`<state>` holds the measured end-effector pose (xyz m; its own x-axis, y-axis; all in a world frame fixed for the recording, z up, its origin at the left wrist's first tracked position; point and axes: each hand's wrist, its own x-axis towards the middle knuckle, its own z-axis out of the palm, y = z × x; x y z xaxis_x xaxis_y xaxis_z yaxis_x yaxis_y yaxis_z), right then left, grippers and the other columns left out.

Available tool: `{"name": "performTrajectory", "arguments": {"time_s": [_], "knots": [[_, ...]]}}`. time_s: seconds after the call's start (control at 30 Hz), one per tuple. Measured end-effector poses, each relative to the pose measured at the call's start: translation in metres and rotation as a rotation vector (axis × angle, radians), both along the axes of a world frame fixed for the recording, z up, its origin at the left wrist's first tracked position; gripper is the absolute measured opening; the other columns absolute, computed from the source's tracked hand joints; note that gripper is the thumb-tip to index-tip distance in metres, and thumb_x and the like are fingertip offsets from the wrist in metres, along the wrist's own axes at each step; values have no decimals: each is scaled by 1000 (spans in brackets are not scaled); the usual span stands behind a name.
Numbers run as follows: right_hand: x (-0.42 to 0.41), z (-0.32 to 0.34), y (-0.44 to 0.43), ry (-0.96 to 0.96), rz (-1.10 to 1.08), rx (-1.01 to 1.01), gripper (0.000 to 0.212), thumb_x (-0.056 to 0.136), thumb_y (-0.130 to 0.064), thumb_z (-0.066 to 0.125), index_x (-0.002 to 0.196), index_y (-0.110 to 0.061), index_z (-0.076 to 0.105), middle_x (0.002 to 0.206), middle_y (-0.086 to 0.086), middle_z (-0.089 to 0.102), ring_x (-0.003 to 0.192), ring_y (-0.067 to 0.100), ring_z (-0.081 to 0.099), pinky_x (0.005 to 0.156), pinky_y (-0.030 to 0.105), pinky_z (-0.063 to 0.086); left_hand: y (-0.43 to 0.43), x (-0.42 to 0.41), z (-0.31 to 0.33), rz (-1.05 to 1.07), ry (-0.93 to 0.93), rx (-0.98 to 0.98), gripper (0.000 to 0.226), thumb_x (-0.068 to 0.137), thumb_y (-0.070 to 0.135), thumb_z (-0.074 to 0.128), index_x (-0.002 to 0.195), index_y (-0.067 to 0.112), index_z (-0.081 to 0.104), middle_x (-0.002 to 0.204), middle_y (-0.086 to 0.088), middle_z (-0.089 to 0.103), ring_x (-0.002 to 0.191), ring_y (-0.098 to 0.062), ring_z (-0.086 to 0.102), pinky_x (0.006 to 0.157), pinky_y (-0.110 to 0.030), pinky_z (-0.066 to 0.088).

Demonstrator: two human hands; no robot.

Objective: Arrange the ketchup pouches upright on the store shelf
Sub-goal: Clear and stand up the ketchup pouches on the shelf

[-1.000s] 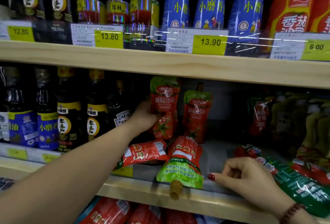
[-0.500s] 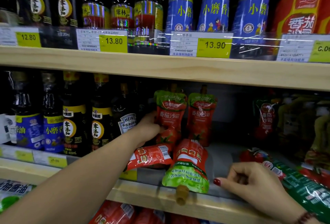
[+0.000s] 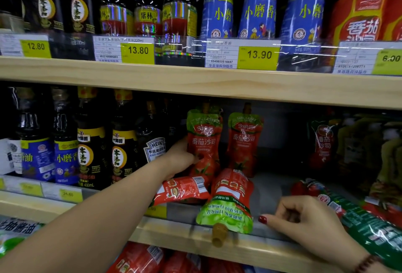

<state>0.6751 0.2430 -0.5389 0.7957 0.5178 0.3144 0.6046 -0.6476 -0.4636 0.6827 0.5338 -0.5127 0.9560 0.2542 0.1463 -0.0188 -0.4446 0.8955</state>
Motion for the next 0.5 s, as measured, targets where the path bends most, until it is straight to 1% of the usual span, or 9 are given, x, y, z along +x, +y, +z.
{"name": "performTrajectory", "arguments": {"time_s": [0.07, 0.13, 0.2, 0.27, 0.3, 0.33, 0.4, 0.43, 0.5], "knots": [[0, 0, 0, 1, -8, -2, 48, 49, -80, 54, 61, -35, 63, 55, -18, 64, 52, -2, 58, 46, 14, 39, -2, 0, -1, 66, -32, 123, 60, 78, 14, 73, 129, 20, 43, 124, -5, 58, 115, -22, 54, 95, -32, 41], [0, -1, 0, -1, -7, 5, 53, 47, -83, 50, 61, -34, 63, 53, -18, 62, 52, -1, 57, 46, 14, 38, -5, 0, -3, 180, -150, 286, 78, 71, 19, 79, 135, 14, 34, 126, -9, 57, 117, -26, 53, 92, -27, 39], [1, -1, 0, -8, -5, 13, 56, 46, -84, 47, 61, -32, 63, 52, -18, 62, 52, 0, 57, 47, 16, 38, -9, 0, -4, 257, -278, 381, 105, 68, 21, 80, 146, 14, 9, 121, -12, 60, 110, -28, 58, 85, -26, 42], [1, -1, 0, -13, -3, 16, 59, 45, -85, 45, 62, -32, 64, 53, -18, 62, 52, 0, 57, 47, 17, 39, -13, -1, -7, 278, -319, 488, 122, 71, 24, 77, 144, 28, -21, 108, -13, 65, 92, -27, 65, 79, -32, 52], [1, -1, -1, -17, -3, 17, 59, 45, -86, 45, 62, -32, 64, 53, -18, 62, 53, 0, 58, 47, 17, 40, -15, -2, -9, 275, -321, 549, 124, 73, 24, 75, 138, 38, -29, 102, -13, 65, 84, -27, 65, 74, -37, 55], [1, -2, -1, -21, 0, 18, 59, 46, -86, 44, 62, -32, 64, 53, -19, 62, 54, 0, 58, 47, 17, 40, -14, -2, -11, 269, -321, 599, 124, 75, 23, 73, 132, 48, -33, 99, -13, 65, 79, -27, 65, 70, -39, 56], [1, -2, -1, -26, 3, 18, 60, 46, -86, 44, 63, -33, 64, 55, -20, 63, 54, -1, 59, 47, 15, 38, -12, -1, -11, 263, -322, 650, 121, 76, 20, 72, 126, 60, -30, 102, -14, 62, 80, -28, 63, 69, -36, 55], [1, -2, -1, -30, 3, 16, 60, 46, -87, 43, 64, -34, 64, 55, -20, 63, 55, -1, 59, 46, 14, 37, -11, -1, -11, 261, -321, 653, 118, 76, 20, 72, 128, 60, -26, 104, -14, 61, 83, -29, 63, 70, -34, 53], [1, -2, -1, -36, 0, 10, 59, 46, -88, 42, 65, -36, 63, 56, -22, 63, 55, -3, 58, 46, 13, 37, -8, 1, -9, 266, -302, 654, 113, 76, 20, 72, 139, 51, -16, 106, -15, 62, 88, -30, 63, 75, -35, 54]]}}
